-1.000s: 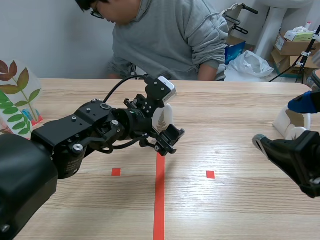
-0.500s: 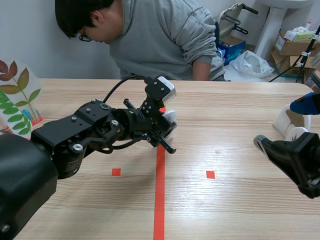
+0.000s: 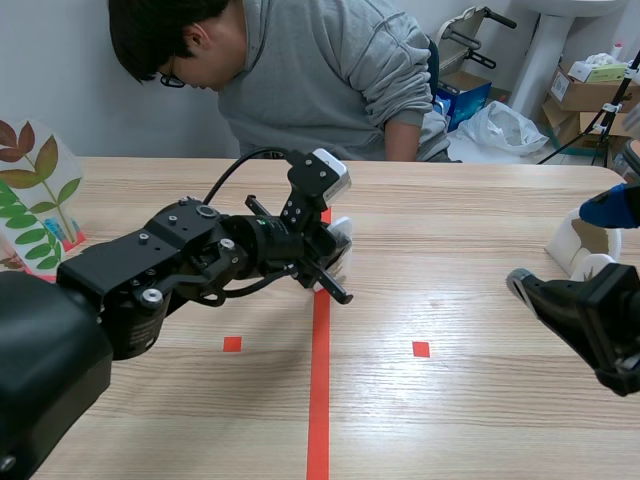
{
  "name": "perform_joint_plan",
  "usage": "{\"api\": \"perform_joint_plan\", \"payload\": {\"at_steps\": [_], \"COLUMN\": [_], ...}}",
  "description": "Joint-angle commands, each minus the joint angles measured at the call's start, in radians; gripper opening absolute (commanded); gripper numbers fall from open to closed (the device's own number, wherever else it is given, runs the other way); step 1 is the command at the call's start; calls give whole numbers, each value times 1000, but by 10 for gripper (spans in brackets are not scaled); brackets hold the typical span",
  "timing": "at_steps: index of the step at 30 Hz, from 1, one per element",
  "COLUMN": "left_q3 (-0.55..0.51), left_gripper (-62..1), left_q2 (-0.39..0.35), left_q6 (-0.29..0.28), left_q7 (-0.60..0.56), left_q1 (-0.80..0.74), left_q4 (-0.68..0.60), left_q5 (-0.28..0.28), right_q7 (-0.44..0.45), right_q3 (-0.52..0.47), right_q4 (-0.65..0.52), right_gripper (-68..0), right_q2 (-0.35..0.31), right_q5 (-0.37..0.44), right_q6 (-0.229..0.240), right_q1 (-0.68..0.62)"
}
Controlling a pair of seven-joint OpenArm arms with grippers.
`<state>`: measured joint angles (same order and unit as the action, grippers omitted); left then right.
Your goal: Do the leaf sorting experiment
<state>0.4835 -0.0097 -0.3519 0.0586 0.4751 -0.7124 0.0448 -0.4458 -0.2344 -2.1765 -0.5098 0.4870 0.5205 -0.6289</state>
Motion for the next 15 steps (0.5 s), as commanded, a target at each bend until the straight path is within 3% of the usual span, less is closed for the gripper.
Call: {"api": "perform_joint_plan", "payload": {"at_steps": [1, 5, 15], "left_q3": [-27, -81, -366], "left_gripper": [-559, -559, -559], "left_q2": [-16, -55, -171], "left_q6": [-2, -10, -32], "left_q7": [15, 107, 160], "left_q1": [-16, -105, -473], "left_q4": [-97, -276, -676], "left_q5": [-27, -36, -168], "right_q7": [11, 10, 11], "right_q3": [-6, -6, -6], "right_q4": [-12, -12, -12], "right_gripper": [-172, -172, -172], "right_q2": [-8, -8, -8], "right_q5": [7, 7, 7], "right_q6": [-3, -3, -3], "right_q1": [14, 14, 17]}}
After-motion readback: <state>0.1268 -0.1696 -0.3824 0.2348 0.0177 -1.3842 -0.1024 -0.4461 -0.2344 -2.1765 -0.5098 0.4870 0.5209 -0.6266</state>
